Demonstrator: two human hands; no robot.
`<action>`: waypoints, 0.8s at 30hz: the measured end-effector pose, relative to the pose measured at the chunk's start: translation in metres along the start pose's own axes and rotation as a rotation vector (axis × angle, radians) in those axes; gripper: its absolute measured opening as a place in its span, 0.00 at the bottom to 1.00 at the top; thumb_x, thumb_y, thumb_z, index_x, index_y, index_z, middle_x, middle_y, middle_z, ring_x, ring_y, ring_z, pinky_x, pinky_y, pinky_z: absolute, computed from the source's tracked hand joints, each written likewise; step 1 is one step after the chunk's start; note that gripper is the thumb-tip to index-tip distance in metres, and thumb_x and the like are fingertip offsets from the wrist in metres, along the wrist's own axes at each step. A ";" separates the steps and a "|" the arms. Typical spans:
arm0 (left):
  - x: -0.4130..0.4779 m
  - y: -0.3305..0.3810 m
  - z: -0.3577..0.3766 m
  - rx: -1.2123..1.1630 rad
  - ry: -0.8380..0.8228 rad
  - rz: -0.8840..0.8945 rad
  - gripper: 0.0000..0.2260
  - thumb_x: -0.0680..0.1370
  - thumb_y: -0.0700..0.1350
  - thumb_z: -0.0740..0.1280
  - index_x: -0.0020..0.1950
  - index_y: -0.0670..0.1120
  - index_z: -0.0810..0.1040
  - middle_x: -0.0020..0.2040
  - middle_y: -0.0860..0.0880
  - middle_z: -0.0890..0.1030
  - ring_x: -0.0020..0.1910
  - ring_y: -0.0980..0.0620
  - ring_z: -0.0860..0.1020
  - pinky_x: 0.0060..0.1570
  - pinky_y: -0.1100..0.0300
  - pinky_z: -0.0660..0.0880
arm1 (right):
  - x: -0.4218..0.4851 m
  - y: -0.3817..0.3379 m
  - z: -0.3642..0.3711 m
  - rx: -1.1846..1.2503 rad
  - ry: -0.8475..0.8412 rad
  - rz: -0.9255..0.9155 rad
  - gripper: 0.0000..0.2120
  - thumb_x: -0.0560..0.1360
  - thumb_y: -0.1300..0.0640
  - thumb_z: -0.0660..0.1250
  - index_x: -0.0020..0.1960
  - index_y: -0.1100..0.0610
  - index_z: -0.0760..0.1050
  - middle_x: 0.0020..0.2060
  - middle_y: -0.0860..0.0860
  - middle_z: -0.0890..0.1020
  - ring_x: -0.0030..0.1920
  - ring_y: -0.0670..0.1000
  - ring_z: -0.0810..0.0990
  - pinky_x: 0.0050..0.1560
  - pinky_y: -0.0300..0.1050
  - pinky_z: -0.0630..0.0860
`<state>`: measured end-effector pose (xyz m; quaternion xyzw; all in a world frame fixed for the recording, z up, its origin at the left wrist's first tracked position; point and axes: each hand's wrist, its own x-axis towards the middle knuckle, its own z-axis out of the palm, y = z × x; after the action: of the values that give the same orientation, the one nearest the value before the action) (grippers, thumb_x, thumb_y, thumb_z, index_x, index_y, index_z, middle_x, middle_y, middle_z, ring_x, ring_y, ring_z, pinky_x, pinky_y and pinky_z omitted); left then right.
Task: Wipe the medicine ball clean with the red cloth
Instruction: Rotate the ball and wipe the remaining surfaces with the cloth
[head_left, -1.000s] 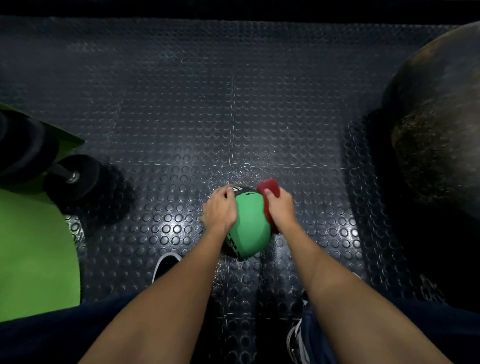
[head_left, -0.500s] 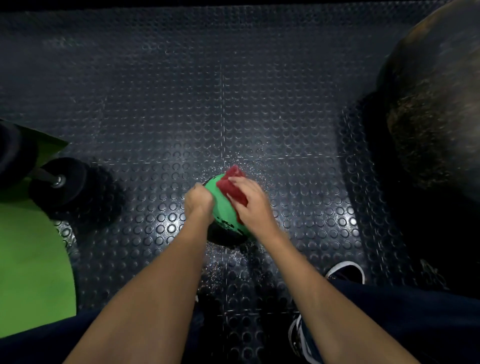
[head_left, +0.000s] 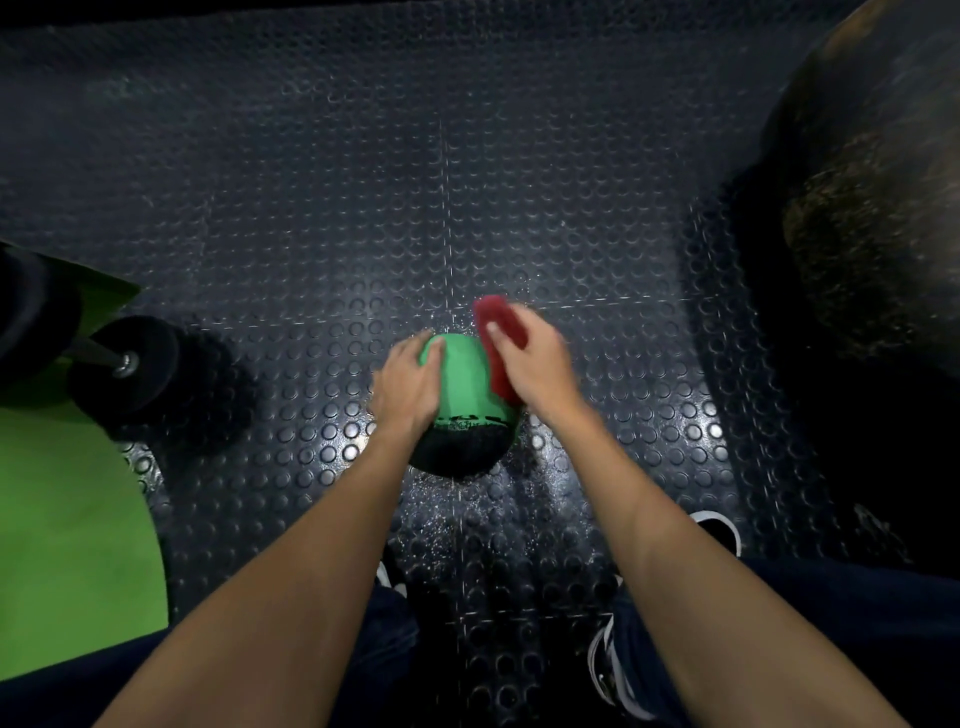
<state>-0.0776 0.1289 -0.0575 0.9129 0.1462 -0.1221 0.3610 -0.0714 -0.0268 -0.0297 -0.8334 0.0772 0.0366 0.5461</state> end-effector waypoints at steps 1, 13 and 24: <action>0.003 0.001 0.002 0.000 0.012 -0.026 0.23 0.83 0.60 0.53 0.74 0.53 0.72 0.74 0.46 0.72 0.71 0.44 0.71 0.72 0.40 0.64 | 0.004 -0.002 0.008 -0.107 -0.083 -0.084 0.13 0.76 0.51 0.66 0.60 0.52 0.77 0.52 0.45 0.81 0.53 0.48 0.77 0.56 0.47 0.74; 0.018 0.005 0.004 -0.250 0.177 -0.484 0.19 0.84 0.57 0.52 0.63 0.51 0.78 0.48 0.52 0.79 0.48 0.49 0.75 0.65 0.43 0.72 | -0.035 0.048 0.042 0.365 0.309 0.646 0.16 0.81 0.49 0.57 0.63 0.56 0.72 0.48 0.51 0.79 0.47 0.51 0.80 0.53 0.51 0.77; -0.001 0.013 0.008 -0.220 0.200 -0.483 0.22 0.84 0.55 0.50 0.73 0.50 0.71 0.71 0.40 0.70 0.69 0.39 0.69 0.70 0.45 0.61 | -0.052 0.005 0.054 -0.207 0.110 -0.236 0.17 0.74 0.61 0.65 0.63 0.55 0.74 0.61 0.49 0.78 0.67 0.51 0.69 0.69 0.55 0.62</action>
<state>-0.0748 0.1145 -0.0551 0.8145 0.4068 -0.0976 0.4019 -0.1223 0.0253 -0.0487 -0.8892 0.0043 -0.0658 0.4527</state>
